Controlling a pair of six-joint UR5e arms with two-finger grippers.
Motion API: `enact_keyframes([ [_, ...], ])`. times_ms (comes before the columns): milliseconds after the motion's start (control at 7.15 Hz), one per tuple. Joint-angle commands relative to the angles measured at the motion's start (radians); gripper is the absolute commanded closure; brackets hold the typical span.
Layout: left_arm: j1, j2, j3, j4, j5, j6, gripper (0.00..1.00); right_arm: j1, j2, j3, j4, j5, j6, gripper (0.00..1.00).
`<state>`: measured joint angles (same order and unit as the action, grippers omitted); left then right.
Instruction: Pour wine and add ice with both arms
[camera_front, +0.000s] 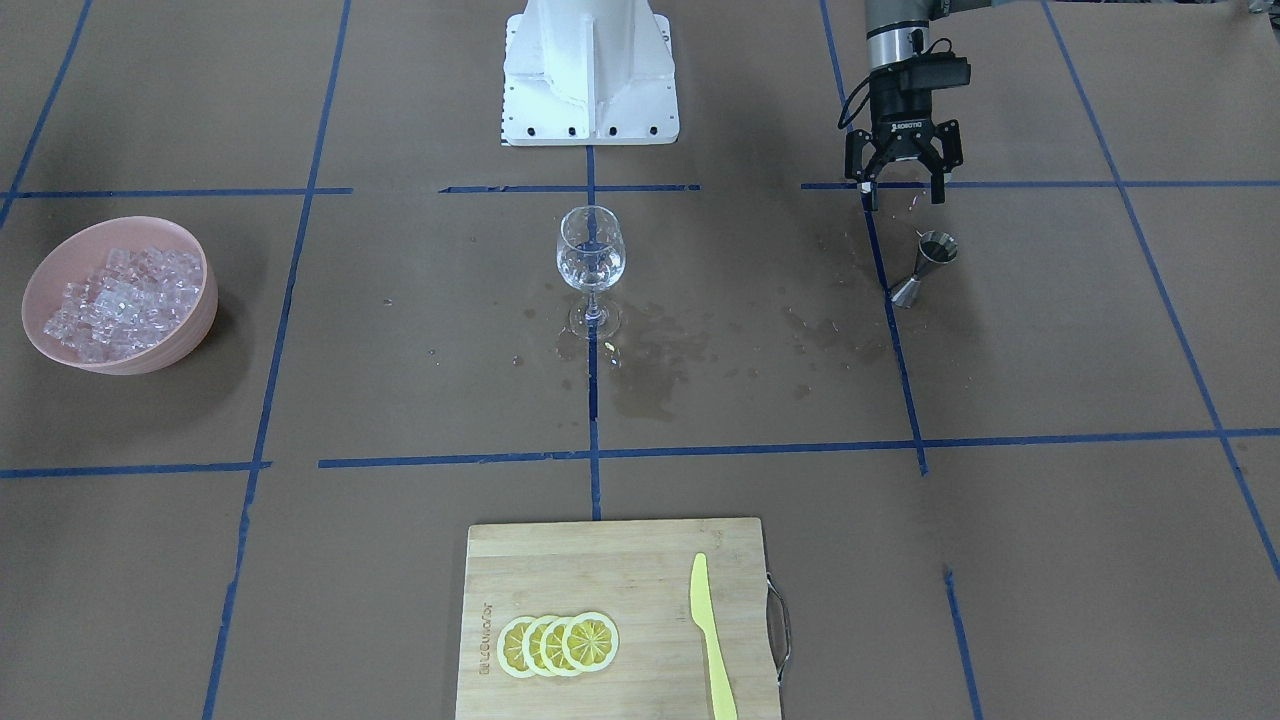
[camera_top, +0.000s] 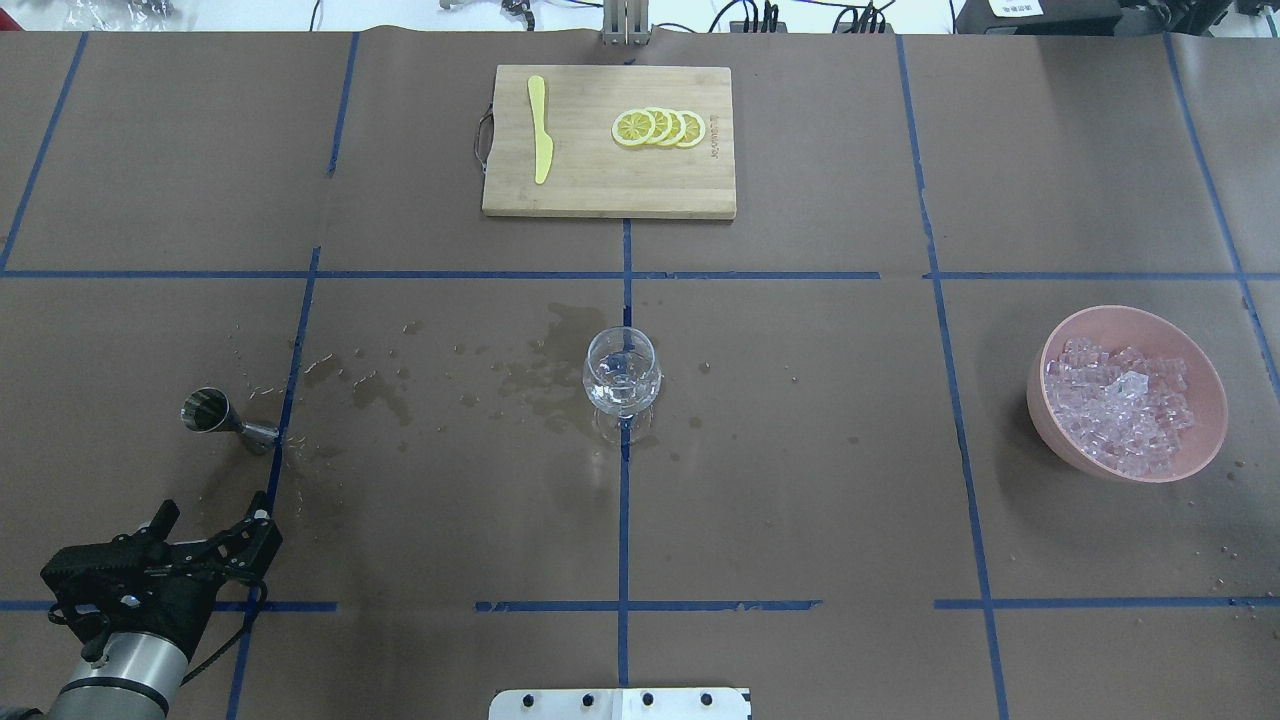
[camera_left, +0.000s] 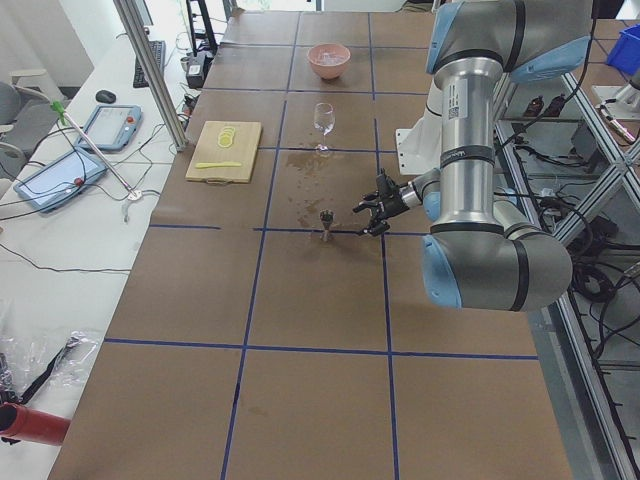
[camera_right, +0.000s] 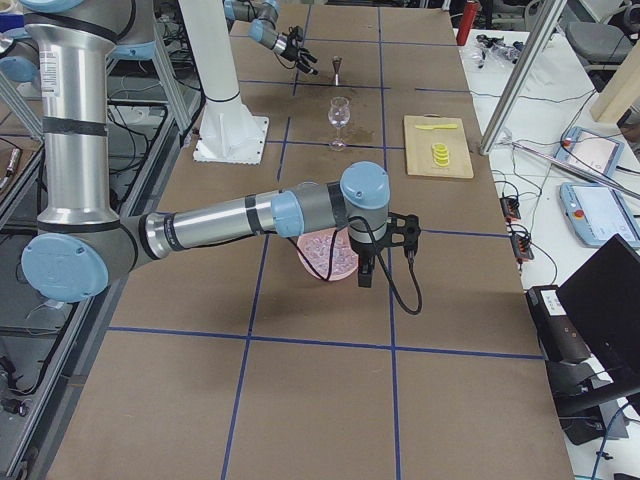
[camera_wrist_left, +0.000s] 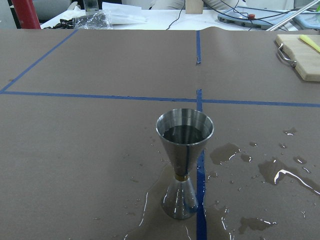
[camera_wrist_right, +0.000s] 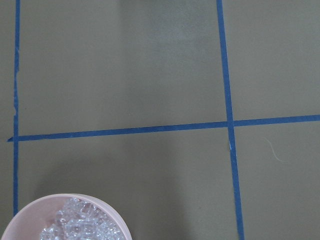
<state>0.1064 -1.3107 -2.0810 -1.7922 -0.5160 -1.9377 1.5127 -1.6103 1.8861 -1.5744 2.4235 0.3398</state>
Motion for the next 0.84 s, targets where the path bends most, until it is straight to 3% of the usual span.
enact_keyframes([
  [0,-0.004,-0.069,0.072,0.001,0.071,-0.001,0.02,-0.037,-0.003,0.048,0.001,0.0,0.076,0.0],
  [699,-0.092,-0.093,0.148,0.001,0.088,-0.001,0.04,-0.107,-0.005,0.12,0.002,-0.001,0.218,0.0],
])
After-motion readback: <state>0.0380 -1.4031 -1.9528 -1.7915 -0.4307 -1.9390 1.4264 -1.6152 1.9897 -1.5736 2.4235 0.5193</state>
